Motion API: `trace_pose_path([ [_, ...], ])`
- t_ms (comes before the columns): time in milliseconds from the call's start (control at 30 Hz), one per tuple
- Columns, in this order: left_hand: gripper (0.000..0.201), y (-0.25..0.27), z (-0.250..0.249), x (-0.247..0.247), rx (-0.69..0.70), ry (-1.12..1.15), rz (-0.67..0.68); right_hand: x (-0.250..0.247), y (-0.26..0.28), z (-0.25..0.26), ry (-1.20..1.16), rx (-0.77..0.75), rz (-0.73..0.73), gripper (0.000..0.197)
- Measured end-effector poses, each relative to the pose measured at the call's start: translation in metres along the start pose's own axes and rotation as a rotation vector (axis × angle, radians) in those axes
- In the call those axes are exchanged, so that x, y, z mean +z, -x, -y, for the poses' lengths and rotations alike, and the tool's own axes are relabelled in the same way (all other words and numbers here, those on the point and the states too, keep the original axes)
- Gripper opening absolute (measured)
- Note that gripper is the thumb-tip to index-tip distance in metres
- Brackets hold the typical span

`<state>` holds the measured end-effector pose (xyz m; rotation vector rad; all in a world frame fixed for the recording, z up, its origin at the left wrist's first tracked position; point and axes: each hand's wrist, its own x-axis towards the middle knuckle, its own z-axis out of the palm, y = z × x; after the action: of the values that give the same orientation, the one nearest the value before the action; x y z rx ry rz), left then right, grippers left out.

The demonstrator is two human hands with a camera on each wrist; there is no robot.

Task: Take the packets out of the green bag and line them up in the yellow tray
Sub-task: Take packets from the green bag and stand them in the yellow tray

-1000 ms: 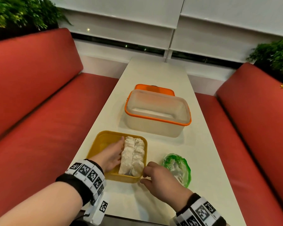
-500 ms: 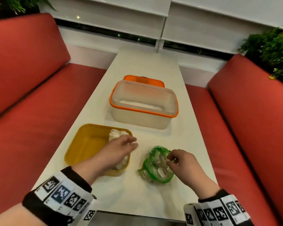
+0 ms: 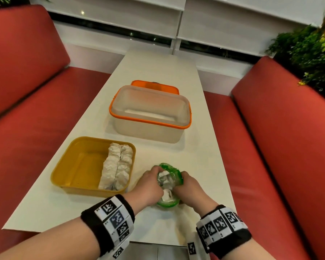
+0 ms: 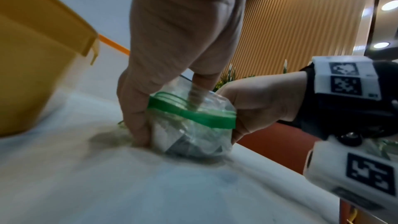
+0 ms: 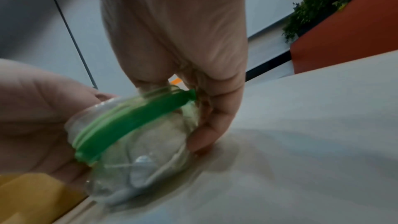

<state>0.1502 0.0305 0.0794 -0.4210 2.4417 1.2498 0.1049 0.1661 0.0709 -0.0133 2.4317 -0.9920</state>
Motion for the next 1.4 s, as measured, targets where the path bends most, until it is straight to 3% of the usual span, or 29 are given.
trace_pose_path([
  [133, 0.065, 0.002, 0.004, 0.007, 0.017, 0.065, -0.044, -0.004, -0.006, -0.001, -0.033, -0.033, -0.042, 0.062],
  [267, 0.071, 0.007, 0.009, 0.01, 0.045, 0.149, -0.057, -0.008, -0.013, -0.001, -0.152, 0.01, -0.002, 0.05],
  [400, 0.077, 0.011, 0.014, 0.007, 0.084, 0.275, -0.083, -0.009, -0.017, -0.002, -0.266, 0.042, 0.018, 0.063],
  [600, 0.075, 0.017, 0.019, 0.001, 0.133, 0.47, -0.07, -0.013, -0.014, 0.002, -0.438, 0.062, 0.085, 0.017],
  [933, 0.081, 0.016, 0.025, 0.006, 0.149, 0.313, 0.028, -0.015, -0.016, 0.004, -0.608, 0.156, 0.061, 0.023],
  [1200, 0.099, 0.009, 0.024, 0.01, 0.178, 0.174, -0.022, -0.006, -0.016, 0.012, -0.779, 0.207, 0.097, 0.02],
  [1300, 0.096, 0.009, 0.024, 0.012, 0.167, 0.151, -0.076, -0.007, -0.016, 0.013, -0.653, 0.176, 0.092, 0.009],
  [1400, 0.092, 0.01, 0.022, 0.013, 0.139, 0.147, -0.151, -0.013, -0.011, 0.013, -0.251, 0.12, 0.119, 0.015],
])
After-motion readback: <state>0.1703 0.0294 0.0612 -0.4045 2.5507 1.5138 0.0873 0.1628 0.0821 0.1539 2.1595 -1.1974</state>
